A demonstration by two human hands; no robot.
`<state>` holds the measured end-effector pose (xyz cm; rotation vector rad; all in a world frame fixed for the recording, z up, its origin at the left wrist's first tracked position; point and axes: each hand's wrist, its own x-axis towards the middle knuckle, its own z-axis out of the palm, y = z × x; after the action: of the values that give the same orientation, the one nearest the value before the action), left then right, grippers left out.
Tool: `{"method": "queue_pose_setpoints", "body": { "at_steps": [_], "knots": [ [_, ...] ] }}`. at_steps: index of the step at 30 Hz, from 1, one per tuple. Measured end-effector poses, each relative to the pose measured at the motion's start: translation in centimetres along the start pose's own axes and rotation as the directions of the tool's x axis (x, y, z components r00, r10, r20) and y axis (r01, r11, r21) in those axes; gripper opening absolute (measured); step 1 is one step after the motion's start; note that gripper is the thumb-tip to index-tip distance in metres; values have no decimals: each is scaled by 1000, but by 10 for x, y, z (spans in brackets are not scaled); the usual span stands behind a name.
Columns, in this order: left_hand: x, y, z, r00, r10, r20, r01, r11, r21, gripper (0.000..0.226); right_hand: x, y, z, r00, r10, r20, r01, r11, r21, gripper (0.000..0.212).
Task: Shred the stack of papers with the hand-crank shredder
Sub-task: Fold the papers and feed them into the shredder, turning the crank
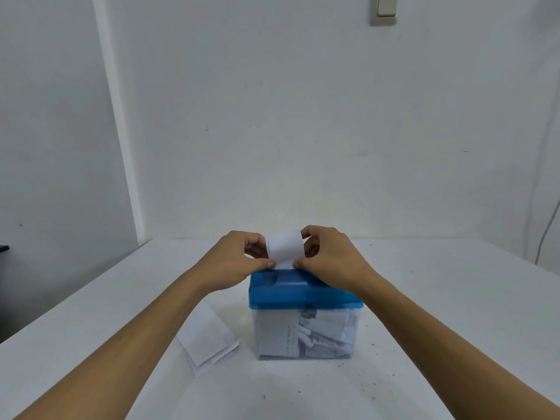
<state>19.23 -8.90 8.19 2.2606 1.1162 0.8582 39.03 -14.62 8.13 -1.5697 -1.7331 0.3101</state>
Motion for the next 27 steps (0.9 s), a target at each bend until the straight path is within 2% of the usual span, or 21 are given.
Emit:
{"method": "queue_pose_setpoints", "body": {
  "at_steps": [7, 10, 12, 14, 17, 21, 27],
  "knots": [
    [3, 5, -5, 999, 11, 44, -15, 996, 89, 13, -1, 2, -4, 1000, 5, 15, -6, 1000, 5, 28],
    [3, 5, -4, 997, -27, 73, 29, 999, -33, 14, -4, 4, -4, 1000, -16, -12, 16, 1000, -2, 26],
    [0, 2, 0, 997, -54, 54, 62, 985, -163, 13, -4, 5, -4, 1000, -18, -24, 18, 1000, -3, 25],
    [-2, 0, 6, 998, -67, 15, 68, 977, -203, 11, -3, 6, -3, 1000, -11, -21, 10, 1000, -13, 25],
    [-2, 1, 9, 997, -73, -32, 68, 988, -138, 9, -1, 6, -4, 1000, 2, 4, -2, 1000, -16, 24],
    [-2, 6, 9, 997, -72, -41, 69, 995, -70, 9, -4, 6, -7, 999, 23, -46, -24, 1000, -12, 1],
    [-8, 4, 26, 989, -132, -70, 119, 979, -163, 19, -4, 2, -7, 999, 35, -39, -38, 996, -80, 13]
  ]
}}
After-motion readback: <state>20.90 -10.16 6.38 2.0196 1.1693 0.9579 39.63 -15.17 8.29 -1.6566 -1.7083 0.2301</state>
